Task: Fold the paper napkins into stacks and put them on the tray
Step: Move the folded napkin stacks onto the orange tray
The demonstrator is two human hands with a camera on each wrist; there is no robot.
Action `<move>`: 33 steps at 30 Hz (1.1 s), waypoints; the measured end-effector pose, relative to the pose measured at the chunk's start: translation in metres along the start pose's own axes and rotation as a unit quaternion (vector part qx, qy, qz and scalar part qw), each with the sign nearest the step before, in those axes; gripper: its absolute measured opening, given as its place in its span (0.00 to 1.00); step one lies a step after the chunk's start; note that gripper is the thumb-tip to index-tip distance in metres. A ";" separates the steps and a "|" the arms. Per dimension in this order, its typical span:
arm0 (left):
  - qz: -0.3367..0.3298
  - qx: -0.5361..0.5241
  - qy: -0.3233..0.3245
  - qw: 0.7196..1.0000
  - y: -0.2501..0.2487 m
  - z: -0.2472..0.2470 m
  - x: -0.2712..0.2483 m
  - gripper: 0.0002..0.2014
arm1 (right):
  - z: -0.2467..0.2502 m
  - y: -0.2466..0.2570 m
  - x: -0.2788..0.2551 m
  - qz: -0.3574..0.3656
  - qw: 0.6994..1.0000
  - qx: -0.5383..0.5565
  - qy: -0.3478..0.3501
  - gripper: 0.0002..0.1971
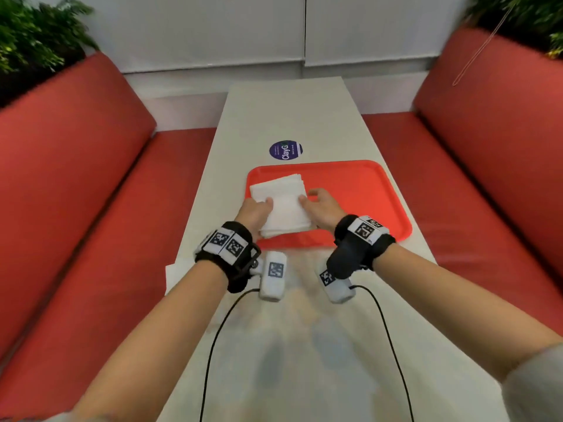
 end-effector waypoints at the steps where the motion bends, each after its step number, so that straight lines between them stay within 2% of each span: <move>1: 0.001 0.039 -0.011 0.999 -0.006 -0.002 0.017 0.21 | -0.002 0.002 0.016 -0.004 0.998 -0.057 0.004 0.25; 4: 0.002 0.196 -0.047 0.979 -0.013 -0.002 0.049 0.25 | -0.013 -0.007 0.055 -0.008 0.981 -0.191 0.025 0.22; 7: 0.046 0.264 -0.043 0.962 0.011 0.001 0.074 0.25 | -0.030 -0.030 0.068 -0.031 0.977 -0.207 0.043 0.20; 11: 0.082 0.223 -0.062 0.969 0.039 0.008 0.097 0.22 | -0.044 -0.041 0.070 -0.029 0.980 -0.193 0.049 0.21; 15: 0.084 0.147 -0.069 0.983 0.048 0.002 0.100 0.22 | -0.052 -0.045 0.068 -0.054 0.994 -0.076 0.052 0.32; 18: 0.070 0.108 -0.059 0.990 0.040 -0.007 0.089 0.19 | -0.068 -0.051 0.060 -0.062 0.995 -0.034 0.072 0.35; 21: 0.063 0.099 -0.077 0.990 0.040 -0.005 0.090 0.20 | -0.070 -0.054 0.057 -0.068 0.996 0.006 0.054 0.33; 24: 0.072 0.095 -0.055 0.991 0.042 -0.005 0.096 0.20 | -0.065 -0.054 0.060 -0.067 0.997 0.016 0.043 0.31; 26: 0.048 0.119 -0.072 0.989 0.032 0.000 0.093 0.23 | -0.055 -0.048 0.063 -0.051 0.998 -0.017 0.030 0.36; 28: -0.024 0.183 -0.105 0.977 0.010 0.005 0.080 0.23 | -0.037 -0.030 0.071 -0.011 0.997 -0.076 -0.018 0.35; 29: -0.068 0.232 -0.123 0.963 -0.002 0.006 0.070 0.21 | -0.030 -0.020 0.077 0.012 0.993 -0.112 -0.027 0.32; 31: -0.125 0.315 -0.118 0.934 -0.008 -0.003 0.048 0.09 | -0.029 -0.002 0.090 0.048 0.981 -0.185 0.009 0.26; 32: -0.125 0.342 -0.084 0.927 -0.001 -0.012 0.042 0.04 | -0.034 0.006 0.094 0.057 0.972 -0.224 0.046 0.25; 33: -0.105 0.367 -0.043 0.923 0.012 -0.021 0.039 0.05 | -0.041 0.010 0.098 0.060 0.960 -0.260 0.086 0.23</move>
Point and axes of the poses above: each hand's wrist, its own x-axis towards the middle knuckle, its own z-axis out of the back of the hand, y = z × x, the point moved 9 cm from there along x, towards the middle knuckle, and after that the axes turned 2 degrees about -y, right-handed, at the moved point
